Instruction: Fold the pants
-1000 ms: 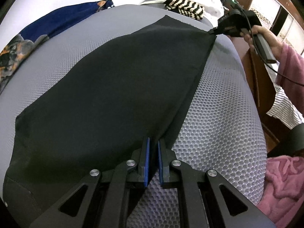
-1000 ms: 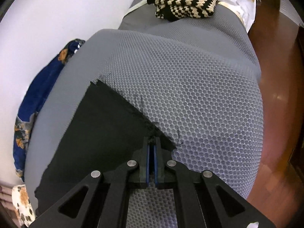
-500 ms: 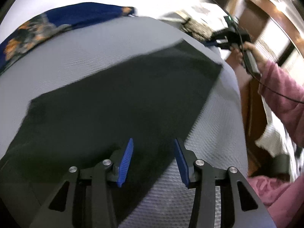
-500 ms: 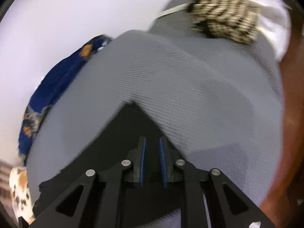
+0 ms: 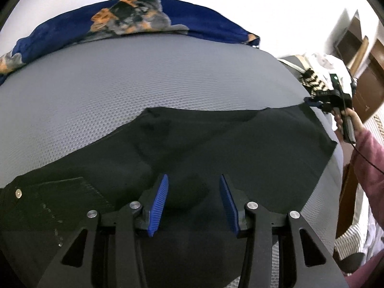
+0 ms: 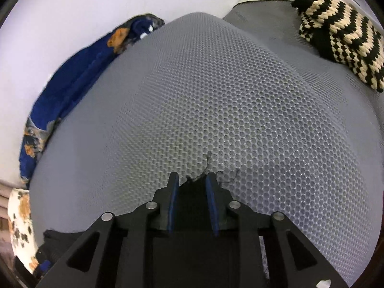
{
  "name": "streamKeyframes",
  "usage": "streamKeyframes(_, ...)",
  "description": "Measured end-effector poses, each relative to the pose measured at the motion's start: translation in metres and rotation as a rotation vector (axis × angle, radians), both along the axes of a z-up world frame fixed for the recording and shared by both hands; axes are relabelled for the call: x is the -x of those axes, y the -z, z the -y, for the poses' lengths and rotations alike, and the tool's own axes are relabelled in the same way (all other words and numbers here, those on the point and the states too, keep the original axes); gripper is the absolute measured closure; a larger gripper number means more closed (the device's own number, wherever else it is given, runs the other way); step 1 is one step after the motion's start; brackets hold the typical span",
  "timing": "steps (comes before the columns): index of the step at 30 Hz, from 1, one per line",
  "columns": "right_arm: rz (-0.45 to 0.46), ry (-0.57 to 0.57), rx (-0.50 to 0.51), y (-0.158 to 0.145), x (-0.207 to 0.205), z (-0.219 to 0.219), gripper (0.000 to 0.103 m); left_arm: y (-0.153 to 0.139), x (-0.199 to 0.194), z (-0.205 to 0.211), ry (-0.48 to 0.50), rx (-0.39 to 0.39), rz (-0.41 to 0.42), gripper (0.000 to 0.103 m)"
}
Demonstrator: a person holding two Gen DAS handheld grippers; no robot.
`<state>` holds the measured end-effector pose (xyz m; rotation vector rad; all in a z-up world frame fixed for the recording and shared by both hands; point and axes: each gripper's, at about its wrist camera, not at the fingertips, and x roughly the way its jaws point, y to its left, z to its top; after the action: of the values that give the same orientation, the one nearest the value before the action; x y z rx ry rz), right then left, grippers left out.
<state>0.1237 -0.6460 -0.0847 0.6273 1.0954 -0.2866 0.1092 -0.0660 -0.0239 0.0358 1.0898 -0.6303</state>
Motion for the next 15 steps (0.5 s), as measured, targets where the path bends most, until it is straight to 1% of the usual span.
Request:
streamKeyframes(3, 0.016, -0.025, -0.010, -0.001, 0.002, -0.003, 0.079, 0.002, 0.000, -0.003, -0.016, -0.006, 0.000, 0.057)
streamKeyframes(4, 0.018, -0.032, -0.011, -0.001, 0.002, -0.004, 0.085, 0.002, -0.001, -0.003, -0.021, -0.010, 0.000, 0.057)
streamKeyframes(5, 0.019, -0.040, -0.002, -0.002, 0.004, -0.006, 0.087, 0.002, -0.001, -0.003, -0.023, -0.013, 0.001, 0.057)
streamKeyframes(6, 0.017, -0.055, 0.022, -0.003, 0.005, -0.010, 0.090, 0.003, -0.002, 0.000, -0.024, -0.015, 0.002, 0.057)
streamKeyframes(7, 0.021, -0.062, 0.045, -0.004, 0.006, -0.013, 0.097, 0.003, -0.003, 0.001, -0.026, -0.017, 0.004, 0.057)
streamKeyframes(9, 0.039, -0.057, 0.086, -0.010, 0.014, -0.018, 0.101, 0.003, -0.003, 0.001, -0.029, -0.024, 0.010, 0.057)
streamKeyframes(12, 0.096, -0.007, 0.149, -0.026, 0.025, -0.019, 0.102, 0.003, -0.003, 0.000, -0.036, -0.029, 0.016, 0.057)
streamKeyframes(13, 0.105, 0.012, 0.154, -0.028, 0.028, -0.018, 0.102, 0.005, -0.002, -0.002, -0.041, -0.030, 0.017, 0.057)
streamKeyframes(15, 0.093, 0.026, 0.152, -0.023, 0.027, -0.015, 0.103, 0.009, -0.002, -0.004, -0.047, -0.039, 0.013, 0.057)
